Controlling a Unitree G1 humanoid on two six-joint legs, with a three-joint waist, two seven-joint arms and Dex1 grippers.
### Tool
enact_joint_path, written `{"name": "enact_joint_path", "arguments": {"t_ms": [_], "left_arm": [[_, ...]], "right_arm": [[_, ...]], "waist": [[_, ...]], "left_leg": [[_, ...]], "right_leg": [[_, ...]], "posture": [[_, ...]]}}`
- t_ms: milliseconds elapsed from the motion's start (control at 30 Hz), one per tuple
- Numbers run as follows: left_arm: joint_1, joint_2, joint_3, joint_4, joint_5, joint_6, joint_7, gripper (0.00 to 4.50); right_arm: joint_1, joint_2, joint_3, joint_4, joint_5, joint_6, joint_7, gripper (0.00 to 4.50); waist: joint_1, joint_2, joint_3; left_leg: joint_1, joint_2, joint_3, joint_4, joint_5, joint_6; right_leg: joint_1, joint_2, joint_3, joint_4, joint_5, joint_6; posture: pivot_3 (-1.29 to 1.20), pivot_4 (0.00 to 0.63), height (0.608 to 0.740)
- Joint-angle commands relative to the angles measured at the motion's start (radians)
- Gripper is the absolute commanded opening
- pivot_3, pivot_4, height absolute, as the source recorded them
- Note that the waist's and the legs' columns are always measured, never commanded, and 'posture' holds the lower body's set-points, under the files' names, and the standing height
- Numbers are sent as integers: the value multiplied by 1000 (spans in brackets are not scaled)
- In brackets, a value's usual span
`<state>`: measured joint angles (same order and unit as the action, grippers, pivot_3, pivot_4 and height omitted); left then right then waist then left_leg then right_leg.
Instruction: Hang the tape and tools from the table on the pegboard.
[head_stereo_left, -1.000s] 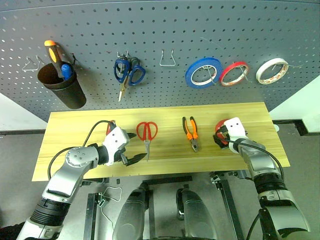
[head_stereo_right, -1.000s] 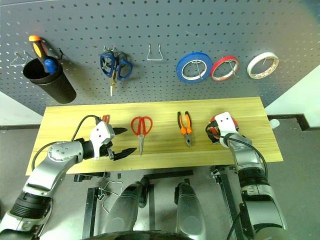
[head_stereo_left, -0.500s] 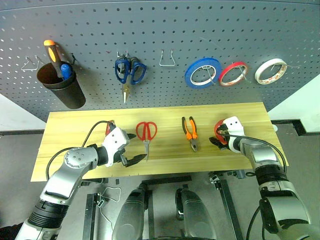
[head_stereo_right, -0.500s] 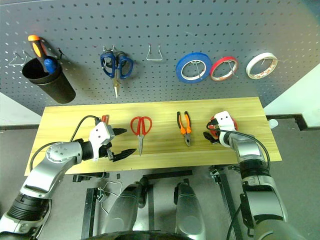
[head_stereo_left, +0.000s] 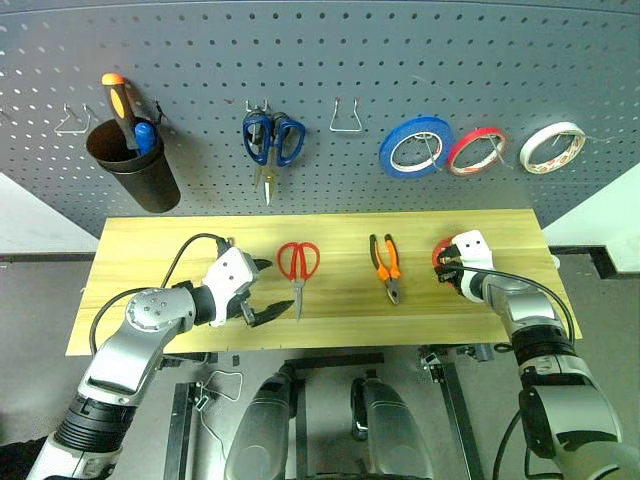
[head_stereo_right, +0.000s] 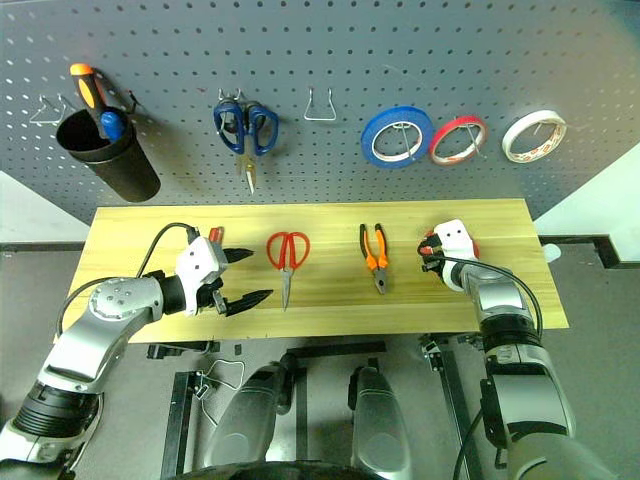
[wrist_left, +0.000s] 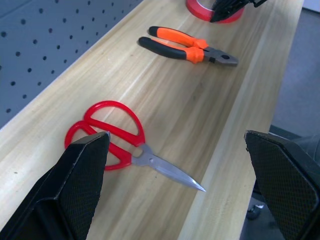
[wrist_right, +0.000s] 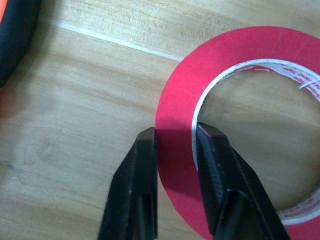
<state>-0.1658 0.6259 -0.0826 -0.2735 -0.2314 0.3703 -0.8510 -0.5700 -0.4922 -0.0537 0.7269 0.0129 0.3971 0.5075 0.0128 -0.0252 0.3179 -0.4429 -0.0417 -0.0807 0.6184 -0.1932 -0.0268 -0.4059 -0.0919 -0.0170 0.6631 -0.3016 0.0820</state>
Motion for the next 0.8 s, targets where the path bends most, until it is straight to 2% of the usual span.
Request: {"name": "enact_joint_path", "arguments": {"t_ms": [33,167,267,367,467,600,733,800], "left_arm": [[-22,6,17,-14,-21,-3,-12,4500],[-28,-4,20,-32,-42,-12,-26,4500],[-45,-28,42,-69,-104,15,-22,4500],[-65,-55,58,-69,-146,17,-17,4500],[-94,-75,53,-26,-153,-17,-35,4500],[-149,-113,52,13,-172,-50,-44,4500],[-190,-148,63,22,-209,-73,-63,4500],[-213,-171,80,12,-257,-74,-74,4500]], "right_arm": [[59,-2,3,20,-20,5,-45,689],[152,2,-47,-116,-10,-79,-137,689],[327,34,-143,-436,61,-84,-184,689],[538,79,-198,-794,119,-8,-202,688],[695,130,-234,-1084,168,79,-238,688],[784,169,-297,-1331,244,113,-258,688],[760,213,-439,-1513,387,91,-303,688],[735,192,-479,-1566,429,77,-297,688]], "waist": [[1,-1,1],[6,0,1],[31,3,3],[28,6,5],[19,8,6],[0,9,7],[-3,9,7],[-3,9,7]], "left_leg": [[0,0,0,0,0,0],[-1,0,0,-1,0,0],[-5,-2,0,-3,0,0],[-18,-2,-1,-4,0,0],[-20,-2,0,-4,1,-1],[-18,-2,-1,-3,3,-5],[-18,-2,-1,-2,4,-5],[-18,-2,0,-2,4,-5]], "right_leg": [[0,0,0,0,0,0],[-1,-1,0,-1,0,0],[-4,-2,0,-2,2,4],[-16,-2,-3,-1,1,6],[-20,-2,-3,2,1,7],[-19,-1,-3,4,2,7],[-19,-1,-3,4,2,7],[-19,-1,-3,4,3,7]], "posture": [[104,367,703],[99,362,703],[97,353,703],[77,342,703],[57,338,703],[45,326,703],[34,317,703],[32,316,703]]}}
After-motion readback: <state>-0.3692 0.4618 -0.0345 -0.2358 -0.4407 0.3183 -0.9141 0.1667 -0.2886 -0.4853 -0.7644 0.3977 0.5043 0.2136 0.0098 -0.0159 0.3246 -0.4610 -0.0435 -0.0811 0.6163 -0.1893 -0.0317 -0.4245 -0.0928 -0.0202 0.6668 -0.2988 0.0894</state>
